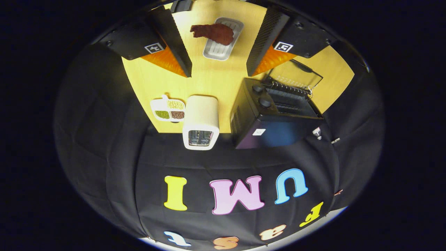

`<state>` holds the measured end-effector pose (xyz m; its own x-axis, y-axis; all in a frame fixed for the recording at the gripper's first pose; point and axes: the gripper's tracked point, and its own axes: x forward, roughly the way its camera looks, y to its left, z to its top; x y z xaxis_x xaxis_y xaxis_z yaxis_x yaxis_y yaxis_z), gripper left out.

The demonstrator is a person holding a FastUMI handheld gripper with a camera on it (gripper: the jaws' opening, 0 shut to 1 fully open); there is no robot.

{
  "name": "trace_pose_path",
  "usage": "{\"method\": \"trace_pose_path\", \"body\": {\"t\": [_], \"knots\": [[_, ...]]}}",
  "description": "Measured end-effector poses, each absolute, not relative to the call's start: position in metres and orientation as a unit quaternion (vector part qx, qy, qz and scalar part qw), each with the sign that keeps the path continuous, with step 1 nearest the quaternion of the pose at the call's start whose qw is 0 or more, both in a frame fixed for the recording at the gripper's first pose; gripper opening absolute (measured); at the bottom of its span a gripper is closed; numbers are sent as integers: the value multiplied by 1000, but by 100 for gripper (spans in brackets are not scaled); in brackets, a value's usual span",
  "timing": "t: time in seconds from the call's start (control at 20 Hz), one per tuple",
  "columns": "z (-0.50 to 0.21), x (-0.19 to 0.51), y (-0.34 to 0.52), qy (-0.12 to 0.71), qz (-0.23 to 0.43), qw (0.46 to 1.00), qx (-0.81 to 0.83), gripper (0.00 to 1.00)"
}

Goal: Open the toaster oven, put the food inside, and close the toaster oven door.

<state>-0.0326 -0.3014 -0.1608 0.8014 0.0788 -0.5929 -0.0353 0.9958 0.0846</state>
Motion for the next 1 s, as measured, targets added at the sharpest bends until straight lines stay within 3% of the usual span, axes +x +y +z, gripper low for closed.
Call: {"method": "trace_pose_path", "body": {"t": [0.45,0.65,0.75,0.8,1.0], "knots": [[-244,-76,-327,438,78,888,118,99],[-276,-89,-329,482,67,856,171,97],[-281,-90,-329,488,62,848,197,89],[-282,-91,-329,490,61,845,207,75],[-286,-91,-333,504,49,828,240,52]]}}
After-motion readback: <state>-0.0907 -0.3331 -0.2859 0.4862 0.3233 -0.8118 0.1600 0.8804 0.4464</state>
